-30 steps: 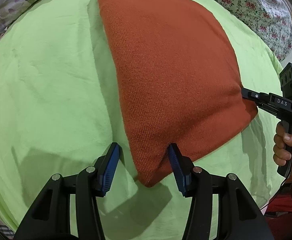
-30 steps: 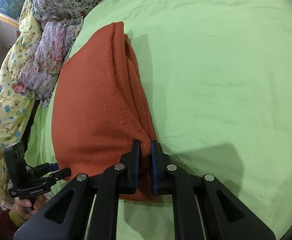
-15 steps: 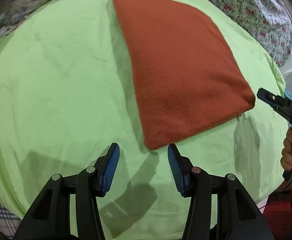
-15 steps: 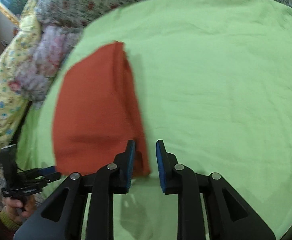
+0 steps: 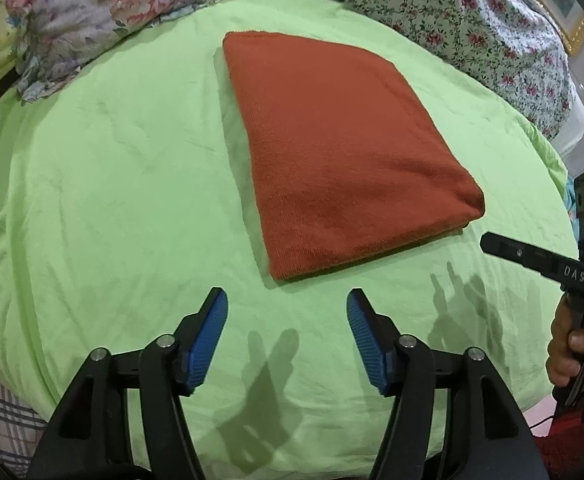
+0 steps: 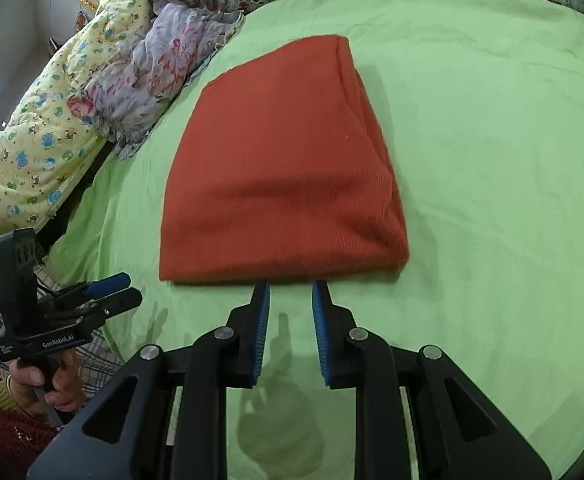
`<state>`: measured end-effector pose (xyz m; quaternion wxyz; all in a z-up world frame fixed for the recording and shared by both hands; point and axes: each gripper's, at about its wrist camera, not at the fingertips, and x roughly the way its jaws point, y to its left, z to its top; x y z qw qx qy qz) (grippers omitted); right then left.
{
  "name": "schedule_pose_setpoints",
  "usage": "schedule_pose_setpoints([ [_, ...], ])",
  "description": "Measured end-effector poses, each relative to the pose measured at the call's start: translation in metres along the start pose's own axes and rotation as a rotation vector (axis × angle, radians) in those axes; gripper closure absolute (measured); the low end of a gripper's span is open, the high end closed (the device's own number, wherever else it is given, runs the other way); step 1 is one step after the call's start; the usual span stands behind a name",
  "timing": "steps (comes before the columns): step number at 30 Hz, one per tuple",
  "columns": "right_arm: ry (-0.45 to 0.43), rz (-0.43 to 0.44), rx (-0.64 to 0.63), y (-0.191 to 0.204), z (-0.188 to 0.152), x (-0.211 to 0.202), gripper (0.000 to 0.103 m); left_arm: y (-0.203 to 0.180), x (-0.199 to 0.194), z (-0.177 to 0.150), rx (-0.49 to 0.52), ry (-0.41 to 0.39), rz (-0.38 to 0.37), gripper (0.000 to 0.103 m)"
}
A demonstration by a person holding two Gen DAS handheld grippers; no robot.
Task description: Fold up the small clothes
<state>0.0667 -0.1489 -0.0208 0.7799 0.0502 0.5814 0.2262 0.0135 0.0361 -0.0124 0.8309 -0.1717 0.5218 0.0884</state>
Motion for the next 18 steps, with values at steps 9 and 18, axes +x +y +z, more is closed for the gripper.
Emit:
schedule_pose_setpoints([
  [9,-0.066,-0.096,-0.119,0.021,-0.033,-0.013,0.043,-0.008,-0.013,-0.025,0.107,-0.062,0.137,0.037],
  [18,-0.07,-0.188,-0.242,0.041,-0.059,-0.011,0.02,-0.014,-0.014,-0.04,0.154,-0.084,0.156,0.024],
])
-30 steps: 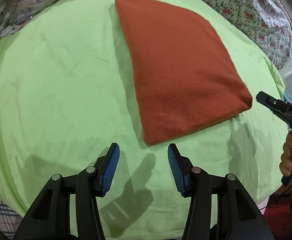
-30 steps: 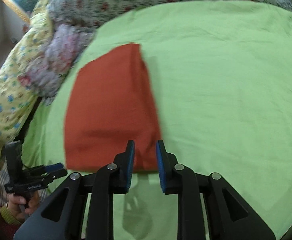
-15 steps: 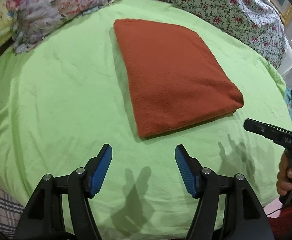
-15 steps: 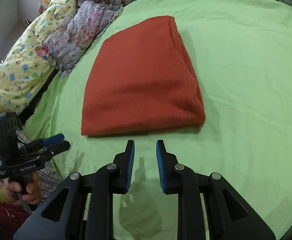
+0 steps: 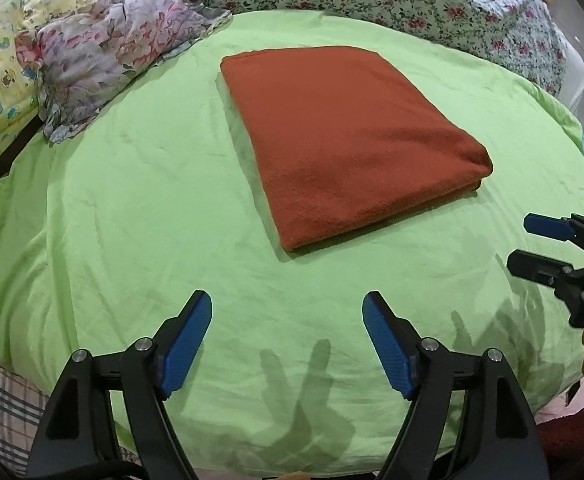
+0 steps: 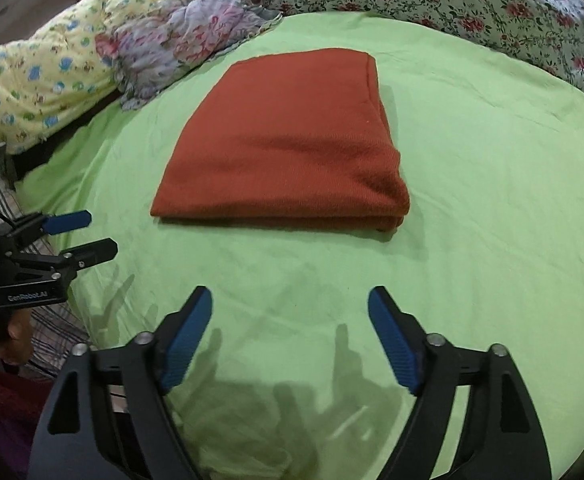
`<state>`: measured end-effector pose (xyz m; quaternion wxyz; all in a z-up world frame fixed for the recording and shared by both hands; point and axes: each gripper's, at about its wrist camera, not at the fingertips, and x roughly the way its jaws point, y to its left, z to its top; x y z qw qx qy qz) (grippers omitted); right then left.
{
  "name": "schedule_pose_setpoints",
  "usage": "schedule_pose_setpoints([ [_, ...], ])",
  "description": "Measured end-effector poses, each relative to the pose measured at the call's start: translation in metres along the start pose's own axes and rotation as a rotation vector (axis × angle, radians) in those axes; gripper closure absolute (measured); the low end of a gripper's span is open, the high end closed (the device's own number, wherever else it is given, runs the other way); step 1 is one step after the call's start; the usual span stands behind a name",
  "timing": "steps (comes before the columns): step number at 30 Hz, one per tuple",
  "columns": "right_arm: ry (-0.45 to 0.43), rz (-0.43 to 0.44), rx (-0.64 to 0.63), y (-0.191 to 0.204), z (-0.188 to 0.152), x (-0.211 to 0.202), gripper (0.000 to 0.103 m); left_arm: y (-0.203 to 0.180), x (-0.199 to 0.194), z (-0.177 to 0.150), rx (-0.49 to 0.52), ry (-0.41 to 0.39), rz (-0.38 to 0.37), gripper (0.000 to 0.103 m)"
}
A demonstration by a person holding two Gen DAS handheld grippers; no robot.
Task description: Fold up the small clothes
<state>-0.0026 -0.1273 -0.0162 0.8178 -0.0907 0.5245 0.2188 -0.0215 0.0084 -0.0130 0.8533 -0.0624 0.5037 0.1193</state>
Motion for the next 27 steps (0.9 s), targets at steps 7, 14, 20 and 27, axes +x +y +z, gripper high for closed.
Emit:
schedule_pose_setpoints([
  [7,-0.019,-0.011,-0.011,0.005,0.001,0.006,0.018,0.003,0.004,0.015,0.019,-0.045,0.029,0.021],
  [14,-0.06,-0.022,-0.018,0.005,0.017,0.011,0.017,0.014,0.016,0.04,-0.015,-0.075,0.062,0.02],
  [20,-0.093,-0.013,-0.004,0.001,0.039,0.019,0.015,0.012,0.023,0.05,-0.007,-0.079,0.071,0.02],
  [27,-0.1,-0.009,0.033,-0.003,0.059,0.032,0.014,0.009,0.027,0.06,0.007,-0.084,0.068,0.02],
])
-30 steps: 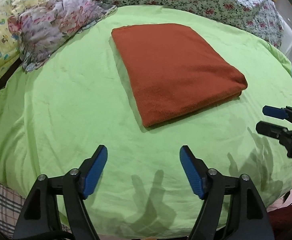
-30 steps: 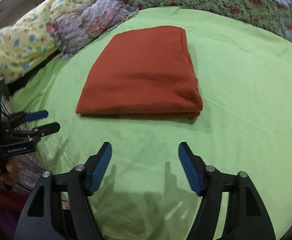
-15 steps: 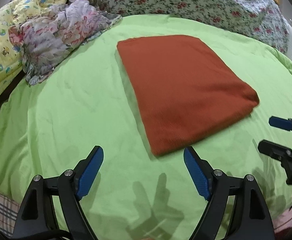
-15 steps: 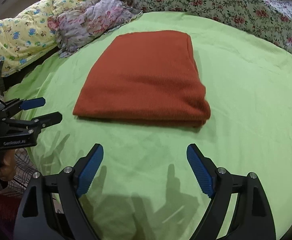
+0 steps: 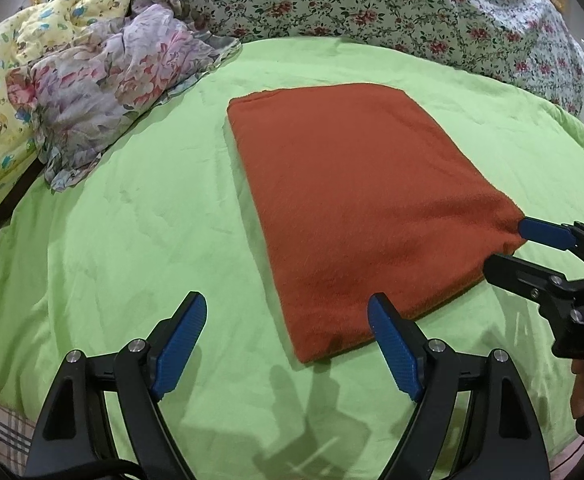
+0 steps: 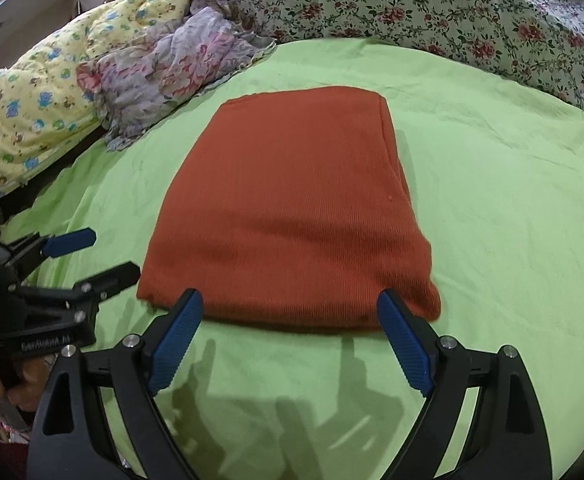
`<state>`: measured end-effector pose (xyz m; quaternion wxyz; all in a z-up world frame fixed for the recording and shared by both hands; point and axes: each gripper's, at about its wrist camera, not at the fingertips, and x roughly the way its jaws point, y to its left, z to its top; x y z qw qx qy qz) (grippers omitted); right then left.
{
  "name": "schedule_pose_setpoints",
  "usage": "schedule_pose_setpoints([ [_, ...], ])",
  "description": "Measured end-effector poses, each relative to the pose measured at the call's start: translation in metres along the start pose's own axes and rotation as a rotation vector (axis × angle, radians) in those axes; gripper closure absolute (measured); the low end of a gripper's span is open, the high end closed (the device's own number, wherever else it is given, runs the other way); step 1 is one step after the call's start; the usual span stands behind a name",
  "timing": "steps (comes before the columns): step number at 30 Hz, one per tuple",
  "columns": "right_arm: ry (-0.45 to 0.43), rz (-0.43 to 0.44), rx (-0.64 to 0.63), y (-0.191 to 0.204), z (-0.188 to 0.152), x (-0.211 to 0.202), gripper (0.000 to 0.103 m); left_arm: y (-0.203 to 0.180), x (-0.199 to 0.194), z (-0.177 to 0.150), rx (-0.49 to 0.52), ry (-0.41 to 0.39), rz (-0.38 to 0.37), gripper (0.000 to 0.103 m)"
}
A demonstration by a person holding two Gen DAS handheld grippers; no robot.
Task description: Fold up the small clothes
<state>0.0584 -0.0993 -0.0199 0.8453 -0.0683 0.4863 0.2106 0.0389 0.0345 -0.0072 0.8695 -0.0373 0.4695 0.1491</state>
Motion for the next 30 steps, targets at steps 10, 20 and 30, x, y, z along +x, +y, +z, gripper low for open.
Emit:
schedule_pose_setpoints([
  [10,-0.006,0.005,0.029,0.002,0.013,0.009,0.014,0.003,0.0,0.014,-0.023,-0.018,0.003,0.019],
  [20,0.013,0.005,0.047,-0.001,0.02,0.019,0.014,0.01,0.007,0.03,-0.049,-0.01,0.011,0.018],
  [30,0.01,0.012,0.043,0.0,0.037,0.022,0.014,0.016,0.015,0.039,-0.072,0.013,0.018,0.018],
])
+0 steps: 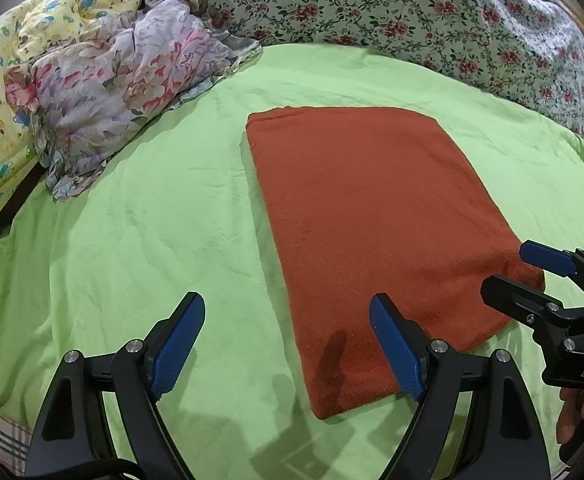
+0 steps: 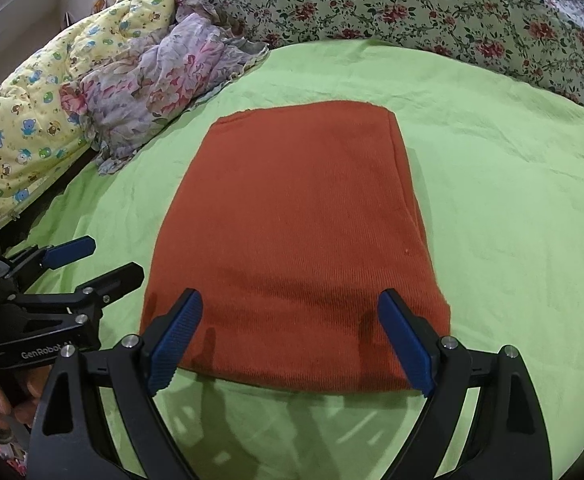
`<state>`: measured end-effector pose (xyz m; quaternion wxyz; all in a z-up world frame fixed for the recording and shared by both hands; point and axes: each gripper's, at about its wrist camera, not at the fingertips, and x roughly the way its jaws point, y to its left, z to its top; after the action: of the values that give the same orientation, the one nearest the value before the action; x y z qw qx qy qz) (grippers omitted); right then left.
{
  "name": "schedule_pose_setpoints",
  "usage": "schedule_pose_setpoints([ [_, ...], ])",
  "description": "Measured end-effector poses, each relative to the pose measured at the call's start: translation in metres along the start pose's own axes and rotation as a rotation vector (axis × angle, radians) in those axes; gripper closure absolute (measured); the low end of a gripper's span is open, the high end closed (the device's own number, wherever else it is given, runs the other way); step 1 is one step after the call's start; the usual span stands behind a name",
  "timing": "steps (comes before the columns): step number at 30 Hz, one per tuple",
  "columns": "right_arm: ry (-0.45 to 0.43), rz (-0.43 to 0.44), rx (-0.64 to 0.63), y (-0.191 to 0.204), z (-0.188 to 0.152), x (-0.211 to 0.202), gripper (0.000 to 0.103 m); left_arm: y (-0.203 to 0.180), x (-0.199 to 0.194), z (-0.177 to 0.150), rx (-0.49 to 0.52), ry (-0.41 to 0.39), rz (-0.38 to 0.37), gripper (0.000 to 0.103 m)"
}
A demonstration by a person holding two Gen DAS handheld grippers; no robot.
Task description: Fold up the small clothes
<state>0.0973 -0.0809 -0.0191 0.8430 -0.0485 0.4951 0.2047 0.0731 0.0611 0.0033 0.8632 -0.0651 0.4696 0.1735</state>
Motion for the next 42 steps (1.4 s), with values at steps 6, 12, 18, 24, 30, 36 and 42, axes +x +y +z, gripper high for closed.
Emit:
schedule_pose_setpoints([
  [6,0.01,0.001,-0.001,-0.0011,0.0016,0.0026,0.013,0.0028,0.0031,0.0016,-0.007,0.009,-0.005,0.018],
  [12,0.019,0.003,0.009,-0.0033,0.0012,0.0056,0.013,0.0039,0.0054,0.0014,-0.013,0.012,-0.012,0.018],
  [18,0.015,0.01,0.02,-0.0031,0.0017,0.0058,0.013,0.0024,0.0014,0.0007,-0.013,-0.008,-0.026,0.018],
  [24,0.012,0.01,0.025,-0.0027,0.0024,0.0056,0.013,0.001,0.0011,0.0009,-0.007,-0.011,-0.035,0.018],
  [30,0.014,0.008,0.036,-0.0034,0.0017,0.0061,0.013,0.0009,0.0013,0.0011,-0.01,-0.01,-0.036,0.018],
  [36,0.012,0.008,0.04,-0.0037,0.001,0.0063,0.013,0.0011,0.0017,0.0012,-0.008,-0.01,-0.037,0.018],
  [42,0.014,0.008,0.039,-0.0038,0.0005,0.0067,0.013,0.0006,0.0023,0.0011,-0.008,-0.006,-0.04,0.018],
])
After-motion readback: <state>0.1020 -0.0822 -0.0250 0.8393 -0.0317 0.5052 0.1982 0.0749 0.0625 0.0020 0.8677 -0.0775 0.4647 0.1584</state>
